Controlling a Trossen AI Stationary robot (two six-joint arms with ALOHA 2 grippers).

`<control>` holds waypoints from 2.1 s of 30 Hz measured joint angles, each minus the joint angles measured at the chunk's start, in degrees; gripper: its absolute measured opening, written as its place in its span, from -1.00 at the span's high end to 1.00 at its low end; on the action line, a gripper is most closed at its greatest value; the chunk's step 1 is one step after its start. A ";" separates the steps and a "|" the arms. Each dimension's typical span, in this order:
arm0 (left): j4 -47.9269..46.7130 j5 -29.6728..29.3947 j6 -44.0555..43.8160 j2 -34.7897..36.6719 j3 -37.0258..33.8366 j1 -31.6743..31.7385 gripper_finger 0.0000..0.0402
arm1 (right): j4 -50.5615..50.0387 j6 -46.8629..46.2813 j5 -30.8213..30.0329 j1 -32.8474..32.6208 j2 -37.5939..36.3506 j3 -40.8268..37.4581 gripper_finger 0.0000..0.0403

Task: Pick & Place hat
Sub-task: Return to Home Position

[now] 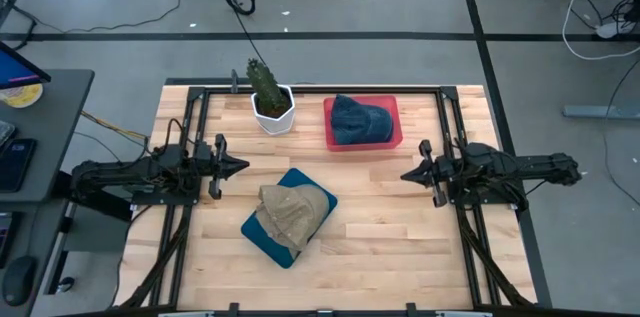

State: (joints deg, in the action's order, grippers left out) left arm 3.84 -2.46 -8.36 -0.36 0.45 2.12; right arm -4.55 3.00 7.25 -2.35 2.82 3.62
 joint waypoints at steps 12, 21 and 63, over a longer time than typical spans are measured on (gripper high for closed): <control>0.00 -0.02 0.00 0.02 0.00 -0.01 0.99 | 6.25 -2.57 -0.81 0.00 -1.11 -2.61 1.00; 0.00 -0.02 0.00 0.02 0.00 0.00 0.99 | 6.00 -0.15 -3.22 0.00 -1.11 -2.63 1.00; 0.00 0.00 0.00 0.01 0.00 0.01 0.99 | 5.80 -0.98 -3.79 0.00 -0.36 -2.64 0.86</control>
State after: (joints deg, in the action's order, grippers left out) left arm 3.84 -2.46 -8.36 -0.35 0.45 2.13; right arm 1.26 2.02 3.46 -2.35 2.46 0.98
